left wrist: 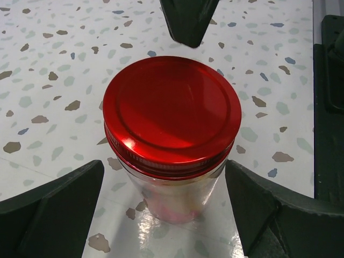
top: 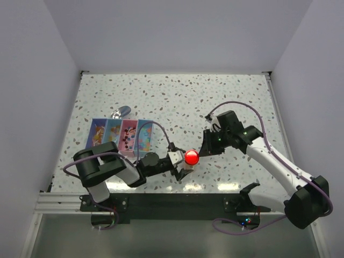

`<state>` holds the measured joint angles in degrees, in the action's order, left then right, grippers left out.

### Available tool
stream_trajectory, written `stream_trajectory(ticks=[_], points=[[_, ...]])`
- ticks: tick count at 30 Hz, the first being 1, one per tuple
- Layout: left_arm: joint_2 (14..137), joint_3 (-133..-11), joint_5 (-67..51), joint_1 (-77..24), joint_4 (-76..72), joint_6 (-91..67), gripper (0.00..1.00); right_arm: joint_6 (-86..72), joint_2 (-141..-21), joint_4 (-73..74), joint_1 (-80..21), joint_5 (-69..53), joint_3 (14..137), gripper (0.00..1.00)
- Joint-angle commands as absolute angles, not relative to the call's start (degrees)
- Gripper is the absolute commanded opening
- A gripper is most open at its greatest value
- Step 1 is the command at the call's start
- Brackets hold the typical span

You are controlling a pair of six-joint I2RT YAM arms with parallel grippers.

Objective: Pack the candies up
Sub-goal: Screw the bottle lid onto the packing bottle.

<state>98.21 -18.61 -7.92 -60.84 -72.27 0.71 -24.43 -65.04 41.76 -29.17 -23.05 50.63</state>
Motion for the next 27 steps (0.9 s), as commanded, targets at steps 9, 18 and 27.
stream_trajectory(ticks=[9,18,27], points=[[104.8,-21.5,-8.5,-60.6,-88.6,0.4,0.83,-20.7,-67.9,46.5,-29.0,-21.2,59.7,0.49],[107.0,-21.5,-9.5,-59.9,-91.8,-1.8,0.65,-18.5,-69.1,47.8,-29.4,-19.7,61.2,0.71],[107.8,-21.9,-10.6,-59.3,-92.7,-2.5,0.56,-16.4,-73.3,49.9,-36.7,-11.4,66.2,0.79]])
